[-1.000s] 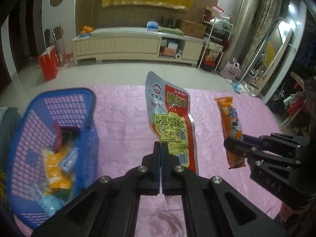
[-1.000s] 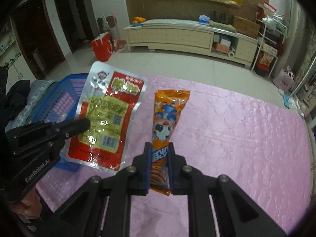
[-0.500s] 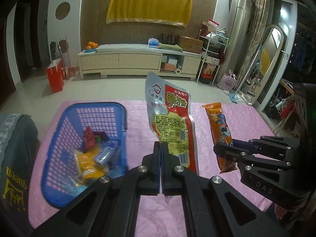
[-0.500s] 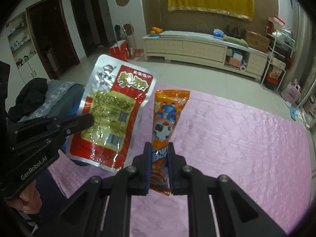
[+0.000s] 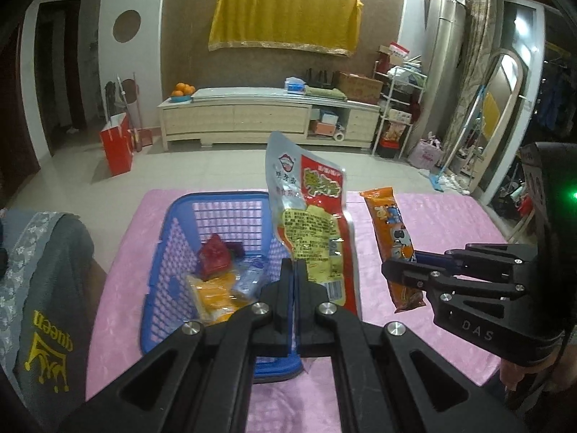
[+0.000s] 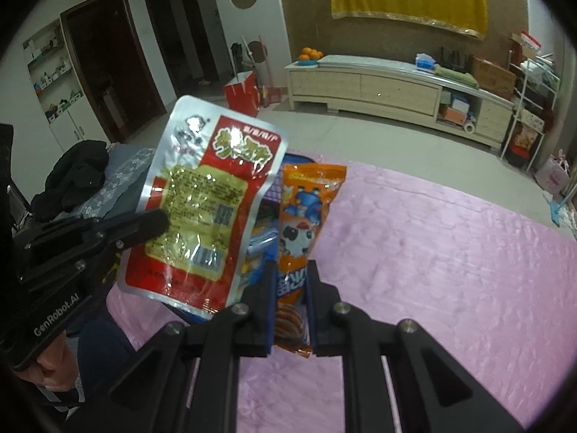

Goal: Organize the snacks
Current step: 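Carry the red pack and orange bar with both tools over the blue basket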

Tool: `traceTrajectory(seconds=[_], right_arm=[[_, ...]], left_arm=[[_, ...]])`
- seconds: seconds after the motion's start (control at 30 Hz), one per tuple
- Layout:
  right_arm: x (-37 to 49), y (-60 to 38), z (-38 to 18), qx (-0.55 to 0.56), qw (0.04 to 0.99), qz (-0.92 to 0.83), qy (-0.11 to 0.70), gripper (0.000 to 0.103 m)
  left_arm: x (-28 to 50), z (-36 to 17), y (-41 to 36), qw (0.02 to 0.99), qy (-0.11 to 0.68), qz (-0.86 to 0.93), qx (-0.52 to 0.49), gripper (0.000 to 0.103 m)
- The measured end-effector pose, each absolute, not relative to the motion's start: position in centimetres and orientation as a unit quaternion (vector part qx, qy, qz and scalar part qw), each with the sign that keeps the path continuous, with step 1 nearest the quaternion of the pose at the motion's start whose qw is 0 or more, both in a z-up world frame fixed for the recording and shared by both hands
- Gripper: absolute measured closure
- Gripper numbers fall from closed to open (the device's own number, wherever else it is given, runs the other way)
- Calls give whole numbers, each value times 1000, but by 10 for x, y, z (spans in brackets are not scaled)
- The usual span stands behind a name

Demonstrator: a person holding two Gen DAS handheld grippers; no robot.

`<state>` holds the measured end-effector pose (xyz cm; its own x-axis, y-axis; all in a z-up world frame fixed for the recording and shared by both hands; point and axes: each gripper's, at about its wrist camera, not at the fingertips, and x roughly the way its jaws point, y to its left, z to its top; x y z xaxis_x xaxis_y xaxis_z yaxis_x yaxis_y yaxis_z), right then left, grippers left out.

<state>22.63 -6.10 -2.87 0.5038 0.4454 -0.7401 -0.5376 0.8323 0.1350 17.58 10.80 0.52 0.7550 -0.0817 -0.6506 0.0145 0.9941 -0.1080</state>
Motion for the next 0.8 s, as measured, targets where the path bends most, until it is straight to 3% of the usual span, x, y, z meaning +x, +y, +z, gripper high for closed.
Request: traceTrajectory(seconds=[0.8], right_arm=[[267, -3, -69, -81, 836, 299, 452, 85]], left_arm=[[228, -58, 174, 905, 416, -6, -89, 103]])
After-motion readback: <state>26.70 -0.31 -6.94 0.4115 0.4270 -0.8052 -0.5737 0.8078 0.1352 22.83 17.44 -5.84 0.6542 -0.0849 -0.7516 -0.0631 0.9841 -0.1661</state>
